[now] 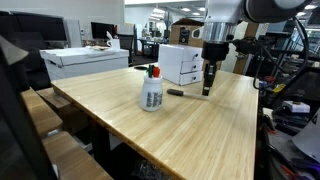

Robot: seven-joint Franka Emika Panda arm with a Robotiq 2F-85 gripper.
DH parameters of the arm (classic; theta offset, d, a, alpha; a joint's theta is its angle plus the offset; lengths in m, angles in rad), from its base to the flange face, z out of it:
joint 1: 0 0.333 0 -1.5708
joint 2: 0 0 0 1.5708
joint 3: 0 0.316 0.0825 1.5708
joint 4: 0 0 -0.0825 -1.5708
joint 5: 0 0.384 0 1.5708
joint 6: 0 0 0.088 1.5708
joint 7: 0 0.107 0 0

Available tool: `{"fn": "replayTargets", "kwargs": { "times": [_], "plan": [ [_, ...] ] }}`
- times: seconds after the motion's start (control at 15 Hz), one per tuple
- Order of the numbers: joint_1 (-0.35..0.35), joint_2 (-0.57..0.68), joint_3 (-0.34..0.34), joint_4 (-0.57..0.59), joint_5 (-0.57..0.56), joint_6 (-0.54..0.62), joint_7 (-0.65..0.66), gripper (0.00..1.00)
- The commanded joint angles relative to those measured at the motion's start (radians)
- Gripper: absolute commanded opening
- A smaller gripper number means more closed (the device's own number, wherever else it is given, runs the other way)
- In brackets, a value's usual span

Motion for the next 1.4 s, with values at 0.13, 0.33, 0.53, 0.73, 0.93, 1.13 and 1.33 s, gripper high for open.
{"fn": "replayTargets", "kwargs": {
  "times": [0.13, 0.33, 0.53, 0.73, 0.93, 1.13, 1.33],
  "plan": [
    [0.004, -0.047, 0.012, -0.038, 0.047, 0.013, -0.005, 0.66],
    [0.014, 0.02, 0.007, 0.004, 0.09, 0.09, -0.053, 0.84],
    [0.027, 0.08, 0.01, 0.041, 0.134, 0.215, -0.086, 0.99],
    [0.038, 0.135, 0.011, 0.079, 0.174, 0.296, -0.126, 1.0],
    [0.027, 0.176, 0.014, 0.117, 0.155, 0.306, -0.149, 1.0],
    [0.011, 0.207, 0.01, 0.151, 0.101, 0.31, -0.151, 1.0],
    [-0.002, 0.227, 0.002, 0.178, 0.066, 0.313, -0.154, 1.0]
  ]
}}
